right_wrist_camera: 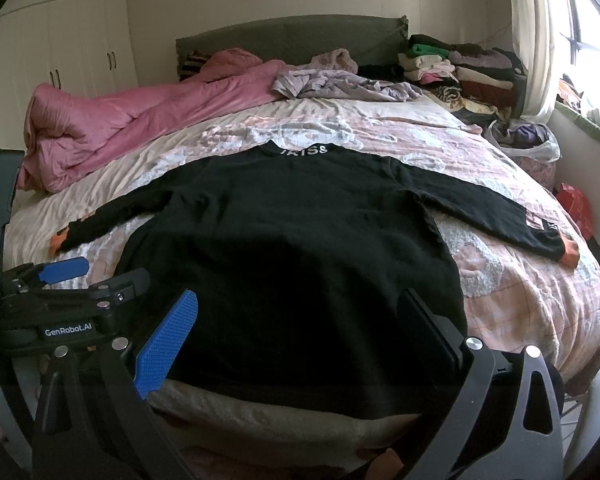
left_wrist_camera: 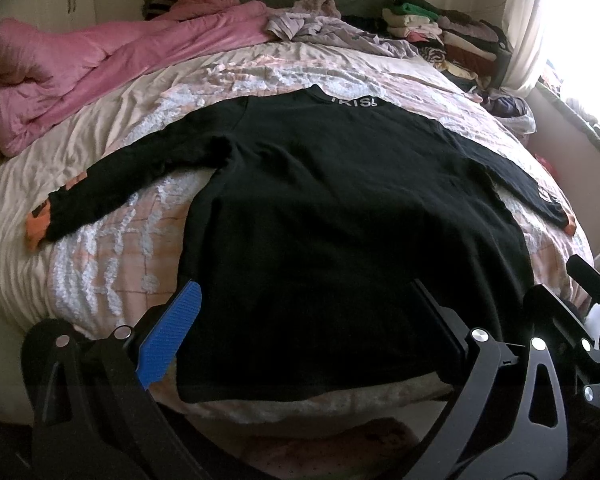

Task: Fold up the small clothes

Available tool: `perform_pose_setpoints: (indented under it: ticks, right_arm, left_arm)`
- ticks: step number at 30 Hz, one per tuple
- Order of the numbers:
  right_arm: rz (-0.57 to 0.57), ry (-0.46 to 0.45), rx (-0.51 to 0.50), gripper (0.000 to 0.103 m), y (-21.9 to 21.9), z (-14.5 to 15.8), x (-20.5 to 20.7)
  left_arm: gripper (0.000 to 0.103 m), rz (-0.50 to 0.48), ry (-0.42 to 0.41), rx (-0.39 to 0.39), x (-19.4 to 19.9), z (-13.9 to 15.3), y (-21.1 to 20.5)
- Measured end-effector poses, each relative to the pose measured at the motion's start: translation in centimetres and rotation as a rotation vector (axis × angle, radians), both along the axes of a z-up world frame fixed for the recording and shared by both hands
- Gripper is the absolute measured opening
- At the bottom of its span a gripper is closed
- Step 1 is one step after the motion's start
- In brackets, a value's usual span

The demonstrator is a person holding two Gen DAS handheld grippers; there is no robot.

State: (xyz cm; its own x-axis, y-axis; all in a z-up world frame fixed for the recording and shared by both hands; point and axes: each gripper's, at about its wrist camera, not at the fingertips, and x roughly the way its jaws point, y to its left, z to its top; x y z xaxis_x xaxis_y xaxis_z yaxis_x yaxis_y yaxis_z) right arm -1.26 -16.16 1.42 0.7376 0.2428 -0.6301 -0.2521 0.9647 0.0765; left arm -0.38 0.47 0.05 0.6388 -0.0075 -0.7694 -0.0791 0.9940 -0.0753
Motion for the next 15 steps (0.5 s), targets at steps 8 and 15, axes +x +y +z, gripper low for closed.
perform_pose_setpoints:
  ticks: [8, 15]
  right_arm:
    - [0.001, -0.002, -0.001, 0.099, -0.06, -0.08, -0.03]
    - [-0.005, -0.006, 0.000, 0.099, -0.24, 0.05, -0.05]
  left_arm:
    - [0.095, 0.002, -0.001, 0.003, -0.02, 0.03, -0.01]
    - [0.095, 0.001, -0.004, 0.001, 0.08, 0.30, -0.10]
